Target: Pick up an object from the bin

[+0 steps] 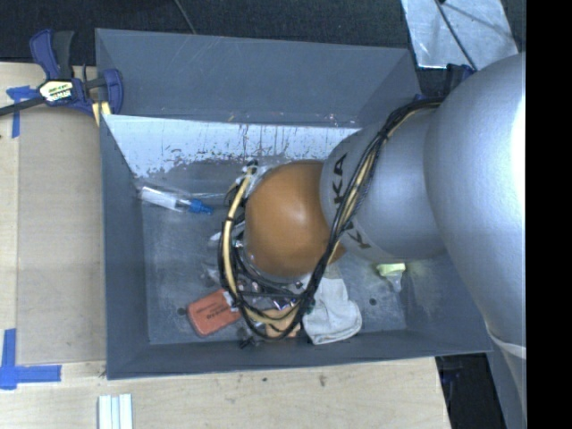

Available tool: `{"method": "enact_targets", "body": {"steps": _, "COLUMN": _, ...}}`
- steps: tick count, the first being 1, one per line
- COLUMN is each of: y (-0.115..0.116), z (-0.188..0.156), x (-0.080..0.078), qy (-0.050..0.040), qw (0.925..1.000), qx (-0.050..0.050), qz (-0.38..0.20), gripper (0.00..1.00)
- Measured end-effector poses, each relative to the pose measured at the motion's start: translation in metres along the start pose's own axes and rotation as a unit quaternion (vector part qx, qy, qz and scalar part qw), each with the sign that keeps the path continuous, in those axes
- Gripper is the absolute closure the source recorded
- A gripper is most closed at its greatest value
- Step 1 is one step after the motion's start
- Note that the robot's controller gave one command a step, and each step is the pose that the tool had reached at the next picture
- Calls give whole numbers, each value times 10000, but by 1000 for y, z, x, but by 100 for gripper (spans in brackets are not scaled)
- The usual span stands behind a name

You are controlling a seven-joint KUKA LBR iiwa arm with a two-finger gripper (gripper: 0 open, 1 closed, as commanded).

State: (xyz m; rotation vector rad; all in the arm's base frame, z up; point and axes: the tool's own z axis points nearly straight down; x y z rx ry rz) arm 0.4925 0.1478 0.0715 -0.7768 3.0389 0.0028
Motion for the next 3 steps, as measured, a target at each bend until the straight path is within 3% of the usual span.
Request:
{"method": "enact_targets", "body": {"steps": 1, "y": 6, "z": -1, "x": 3, "qy": -8, "qw": 10000, "qx": 14, "qz": -76, "gripper": 100}}
{"method": "enact_targets", "body": {"steps": 2, "y": 6, "z": -1, "x": 3, "qy": -8, "qw": 10000, "qx": 14, "qz": -71, "gripper": 100}}
{"method": "enact_targets", "body": {"steps": 3, "y": -6, "z": -171, "x": -7, "qy": -9, "qw": 9998, "qx": 11, "qz": -214, "gripper": 100}}
